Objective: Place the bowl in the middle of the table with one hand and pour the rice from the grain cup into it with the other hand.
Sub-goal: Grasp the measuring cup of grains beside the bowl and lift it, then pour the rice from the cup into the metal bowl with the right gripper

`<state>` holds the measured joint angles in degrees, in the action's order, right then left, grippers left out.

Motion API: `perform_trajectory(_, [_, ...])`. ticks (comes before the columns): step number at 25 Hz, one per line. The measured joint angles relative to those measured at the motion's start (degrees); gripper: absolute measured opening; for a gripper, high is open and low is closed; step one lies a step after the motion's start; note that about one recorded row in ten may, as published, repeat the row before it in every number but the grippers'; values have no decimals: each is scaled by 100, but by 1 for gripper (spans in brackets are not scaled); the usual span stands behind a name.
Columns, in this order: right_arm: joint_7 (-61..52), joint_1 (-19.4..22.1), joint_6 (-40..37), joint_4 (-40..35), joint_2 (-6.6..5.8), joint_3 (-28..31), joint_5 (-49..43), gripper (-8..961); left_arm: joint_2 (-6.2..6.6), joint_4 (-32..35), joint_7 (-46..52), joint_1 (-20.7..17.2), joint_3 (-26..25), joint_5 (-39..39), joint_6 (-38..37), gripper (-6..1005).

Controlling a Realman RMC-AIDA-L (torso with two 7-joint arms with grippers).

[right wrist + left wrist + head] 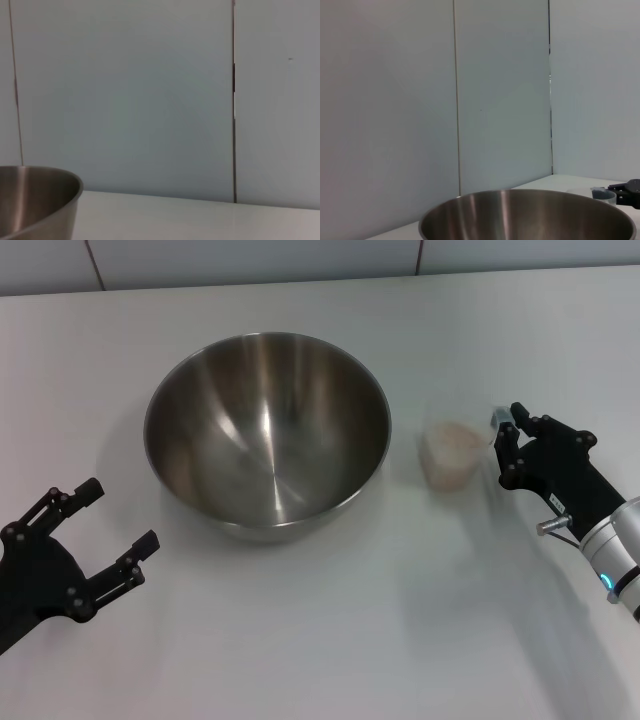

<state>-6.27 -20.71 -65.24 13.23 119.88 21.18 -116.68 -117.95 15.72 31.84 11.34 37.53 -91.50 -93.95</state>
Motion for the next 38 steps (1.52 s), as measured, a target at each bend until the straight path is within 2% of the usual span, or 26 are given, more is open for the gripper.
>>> perform_trajectory(14, [-9,34,-21,13,0,2,17,35,-3,-3,11,2,12,-16,-5,848])
perform_trajectory(20, [-12,38,-135,27,-1,49,27,35,-5,-36,2,7,9,-15,0,848])
perform_trajectory(26, [-15,-1,-751,5,-46,111,34,35,-9,-77,-2,15,2,-26,0,848])
perform_trajectory(38, [-15,-748,-1515,-239,-71,375,44,34,-9,-78,-3,-16,20,-38,0,848])
